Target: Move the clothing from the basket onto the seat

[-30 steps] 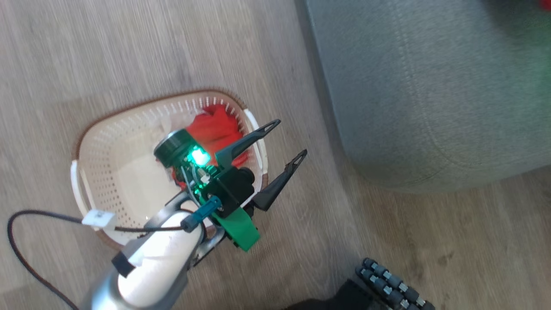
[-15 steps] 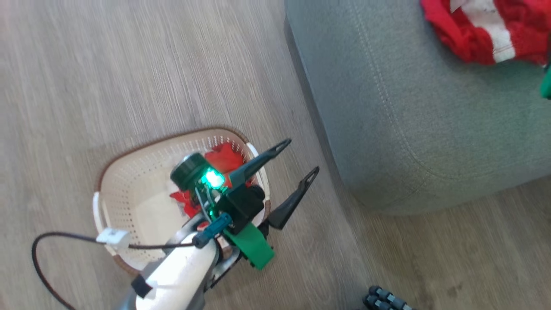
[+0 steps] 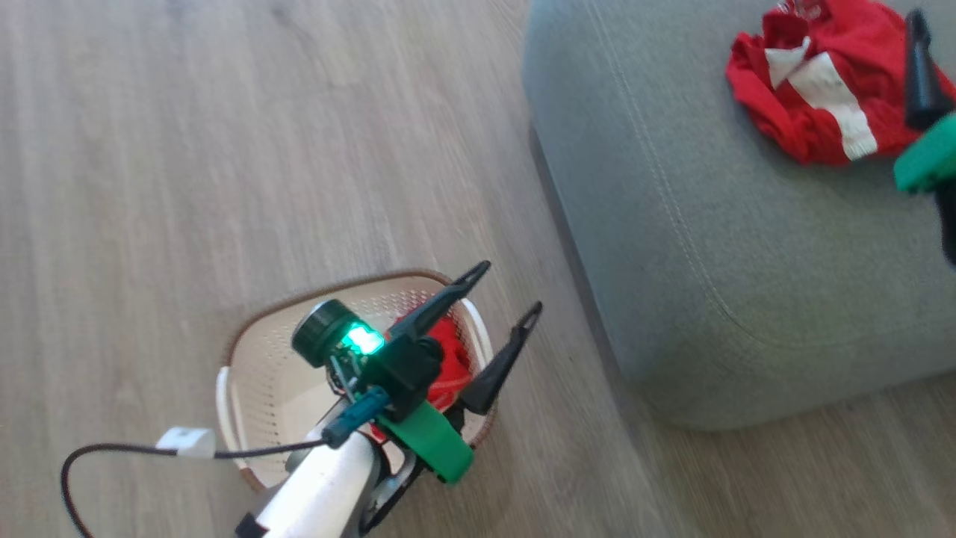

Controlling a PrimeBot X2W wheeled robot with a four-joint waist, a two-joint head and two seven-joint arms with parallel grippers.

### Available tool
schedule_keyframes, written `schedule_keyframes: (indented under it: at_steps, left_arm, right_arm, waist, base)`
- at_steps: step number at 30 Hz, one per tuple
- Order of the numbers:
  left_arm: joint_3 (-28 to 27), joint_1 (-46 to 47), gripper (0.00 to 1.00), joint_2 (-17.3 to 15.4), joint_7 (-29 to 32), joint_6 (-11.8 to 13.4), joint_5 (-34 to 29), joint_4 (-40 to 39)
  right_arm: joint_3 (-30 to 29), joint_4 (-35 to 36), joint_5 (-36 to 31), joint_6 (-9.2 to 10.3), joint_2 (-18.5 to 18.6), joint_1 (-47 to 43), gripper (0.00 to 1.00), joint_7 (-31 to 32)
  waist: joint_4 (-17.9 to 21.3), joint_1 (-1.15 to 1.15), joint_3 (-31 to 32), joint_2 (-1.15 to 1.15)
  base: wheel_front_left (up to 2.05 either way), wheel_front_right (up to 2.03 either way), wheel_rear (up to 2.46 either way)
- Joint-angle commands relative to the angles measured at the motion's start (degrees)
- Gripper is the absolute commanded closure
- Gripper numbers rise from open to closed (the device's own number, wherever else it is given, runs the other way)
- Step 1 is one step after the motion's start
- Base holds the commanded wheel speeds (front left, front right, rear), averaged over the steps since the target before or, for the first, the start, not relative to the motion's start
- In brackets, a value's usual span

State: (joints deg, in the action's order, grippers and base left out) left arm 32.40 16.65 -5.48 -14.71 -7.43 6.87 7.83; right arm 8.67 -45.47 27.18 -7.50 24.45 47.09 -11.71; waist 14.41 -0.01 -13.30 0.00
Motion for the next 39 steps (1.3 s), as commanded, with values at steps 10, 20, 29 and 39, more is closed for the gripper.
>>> schedule_keyframes:
  at_steps: [10, 20, 29, 39]
  left_arm:
    - [-10.2, -2.9, 0.00, 2.1, -0.3, 1.3, -0.6, -4.0]
    - [-18.0, -5.7, 0.00, 2.6, -0.3, 5.4, -0.7, -6.8]
    - [-22.3, -8.2, 0.00, 2.6, -0.3, 10.6, 0.2, -7.8]
    - [-22.3, -9.6, 0.00, 2.6, -0.3, 12.8, 0.0, -4.8]
  right_arm:
    - [6.7, 23.9, 11.0, 0.01, 4.1, -16.3, 0.00, -3.1]
    - [7.4, 37.5, 3.2, 0.01, -0.7, -28.3, 0.00, -3.3]
    - [4.1, 37.9, -3.3, 0.01, -9.1, -36.0, 0.00, -3.3]
    - [-1.6, 36.7, -10.4, 0.01, -16.7, -40.8, 0.00, -3.3]
  waist:
    - [-6.7, 0.01, 6.4, 0.00]
    - [-12.1, 0.01, 8.6, 0.00]
    - [-14.6, 0.01, 8.6, 0.00]
    - [-15.9, 0.01, 8.4, 0.00]
  base:
    - [0.00, 0.00, 0.00]
    - [0.00, 0.00, 0.00]
    - [0.00, 0.00, 0.00]
    - [0.00, 0.00, 0.00]
